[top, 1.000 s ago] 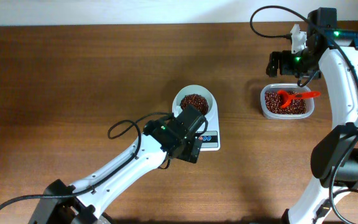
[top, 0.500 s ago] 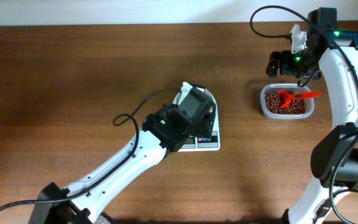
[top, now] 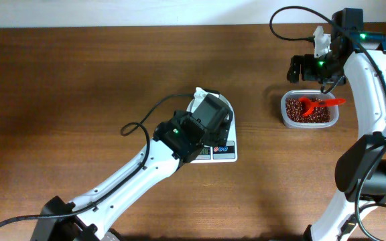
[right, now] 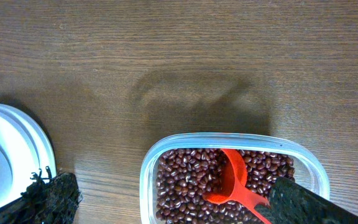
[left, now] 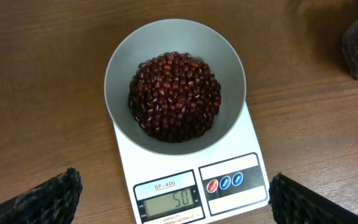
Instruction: Scoop item into bowl and weigh 50g on scale
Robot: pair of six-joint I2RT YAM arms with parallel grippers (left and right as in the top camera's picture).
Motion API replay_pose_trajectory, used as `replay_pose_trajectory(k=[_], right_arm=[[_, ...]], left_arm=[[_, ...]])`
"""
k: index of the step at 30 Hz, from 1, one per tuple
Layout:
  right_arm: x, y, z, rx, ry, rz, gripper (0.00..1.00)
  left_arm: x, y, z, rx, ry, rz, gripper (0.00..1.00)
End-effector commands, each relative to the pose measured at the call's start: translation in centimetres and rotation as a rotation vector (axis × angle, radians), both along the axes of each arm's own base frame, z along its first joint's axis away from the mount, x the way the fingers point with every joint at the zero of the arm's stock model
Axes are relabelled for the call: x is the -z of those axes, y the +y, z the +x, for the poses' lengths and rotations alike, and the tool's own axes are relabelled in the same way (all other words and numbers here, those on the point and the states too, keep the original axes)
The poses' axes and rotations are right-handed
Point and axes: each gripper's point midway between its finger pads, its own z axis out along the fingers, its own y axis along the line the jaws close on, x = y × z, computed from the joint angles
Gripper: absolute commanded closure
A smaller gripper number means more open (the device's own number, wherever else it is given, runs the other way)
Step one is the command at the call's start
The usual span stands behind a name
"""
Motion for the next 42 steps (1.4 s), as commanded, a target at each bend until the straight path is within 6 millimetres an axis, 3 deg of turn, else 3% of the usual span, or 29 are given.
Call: replay_pose_trajectory(k=[1, 3, 8, 42], right_arm=[[0.2, 0.3, -0.1, 0.001, 0.005, 0.015, 0.01], [0.2, 0.3, -0.1, 0.001, 0.005, 0.015, 0.01], [0.2, 0.3, -0.1, 0.001, 0.005, 0.015, 0.01], [0.2, 0.3, -0.1, 0.001, 0.005, 0.015, 0.01]], left_arm=[[0.5, -0.9, -1.8, 0.056, 0.097, -0.049, 0.01], [1.4, -0.7, -3.4, 0.079, 0.172, -0.036, 0.01], [2.2, -0.1, -5.0, 0.092, 0.233, 0.009, 0.01], [2.2, -0.1, -5.1, 0.091, 0.235, 0.011, 0.01]])
